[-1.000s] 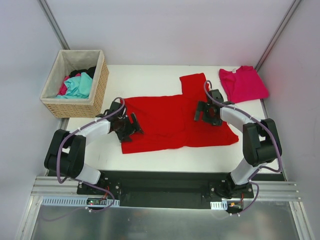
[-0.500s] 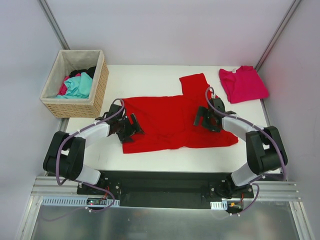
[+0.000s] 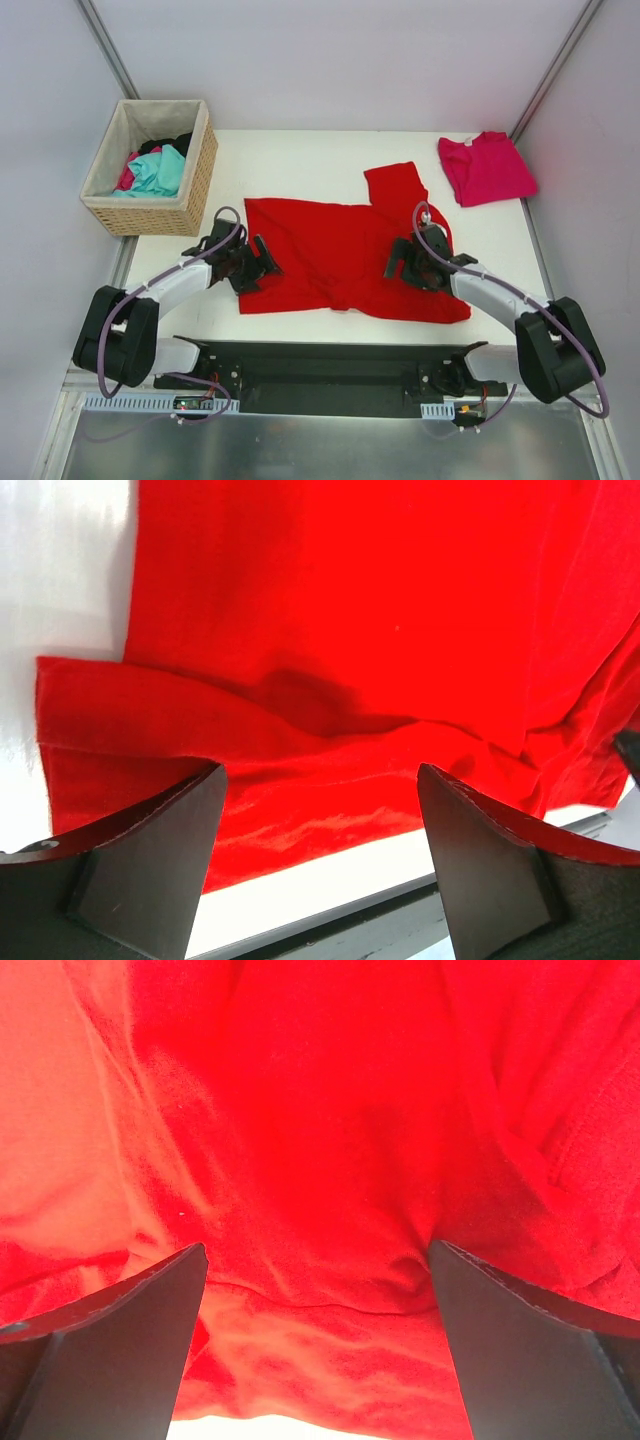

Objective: Fold and stack the t-shirts

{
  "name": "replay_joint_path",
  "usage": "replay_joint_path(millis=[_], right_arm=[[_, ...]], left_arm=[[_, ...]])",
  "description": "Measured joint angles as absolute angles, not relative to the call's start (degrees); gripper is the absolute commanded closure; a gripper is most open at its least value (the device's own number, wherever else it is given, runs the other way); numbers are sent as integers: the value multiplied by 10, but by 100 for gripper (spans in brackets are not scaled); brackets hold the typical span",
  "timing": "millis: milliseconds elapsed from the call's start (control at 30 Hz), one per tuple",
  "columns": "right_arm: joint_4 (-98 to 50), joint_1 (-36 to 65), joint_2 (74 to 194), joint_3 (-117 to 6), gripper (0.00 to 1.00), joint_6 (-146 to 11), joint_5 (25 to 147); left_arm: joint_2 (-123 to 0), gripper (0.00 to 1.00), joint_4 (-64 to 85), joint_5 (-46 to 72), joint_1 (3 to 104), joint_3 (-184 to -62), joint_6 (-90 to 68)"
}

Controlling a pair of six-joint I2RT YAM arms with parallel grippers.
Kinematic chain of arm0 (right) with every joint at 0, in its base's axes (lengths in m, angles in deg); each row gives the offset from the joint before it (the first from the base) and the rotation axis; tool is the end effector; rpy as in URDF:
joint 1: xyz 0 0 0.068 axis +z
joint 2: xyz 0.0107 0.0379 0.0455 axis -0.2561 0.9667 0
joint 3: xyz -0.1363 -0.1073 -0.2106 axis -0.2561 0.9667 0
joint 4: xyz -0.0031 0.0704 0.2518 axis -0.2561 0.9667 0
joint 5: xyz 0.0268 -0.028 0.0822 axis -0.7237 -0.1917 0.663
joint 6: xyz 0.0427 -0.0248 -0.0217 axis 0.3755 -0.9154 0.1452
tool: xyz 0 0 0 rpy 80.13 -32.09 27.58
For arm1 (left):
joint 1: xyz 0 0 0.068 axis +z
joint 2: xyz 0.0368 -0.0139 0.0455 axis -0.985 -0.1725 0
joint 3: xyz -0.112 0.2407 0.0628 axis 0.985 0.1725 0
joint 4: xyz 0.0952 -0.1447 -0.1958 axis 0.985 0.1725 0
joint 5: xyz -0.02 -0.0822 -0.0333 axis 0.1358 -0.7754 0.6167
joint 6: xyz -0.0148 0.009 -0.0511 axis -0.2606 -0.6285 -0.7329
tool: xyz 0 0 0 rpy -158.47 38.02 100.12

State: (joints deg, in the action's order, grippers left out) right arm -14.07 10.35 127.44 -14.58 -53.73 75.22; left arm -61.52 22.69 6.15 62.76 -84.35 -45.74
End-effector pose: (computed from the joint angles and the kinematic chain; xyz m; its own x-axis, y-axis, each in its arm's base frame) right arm 0.2233 0.1025 0.1720 -0.7890 0.0209 -0.6141 -0.1157 0.9765 0.1818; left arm 0.2287 -0.0811 0.1649 -0.8398 -0.4640 -0.2820 -0.2307 0.7751 -0.5882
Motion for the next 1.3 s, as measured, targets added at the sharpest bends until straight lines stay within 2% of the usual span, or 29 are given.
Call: replay_joint_path(millis=[600,867,1100,1300], right_arm=[[-29,119,1104,-60,2,-482,736],[32,121,1073,-58,2,-475,734],[56,127,1093,-75,2,-482,725],[80,129,1191,-192,3,-517,702]], left_arm=[[-468,20,332,127,629,-773,-504],[-421,21,354,130,633,-750,-519],[-390,21,383,124,632,-750,-517],[-421,18,419,125,632,-835,-500]])
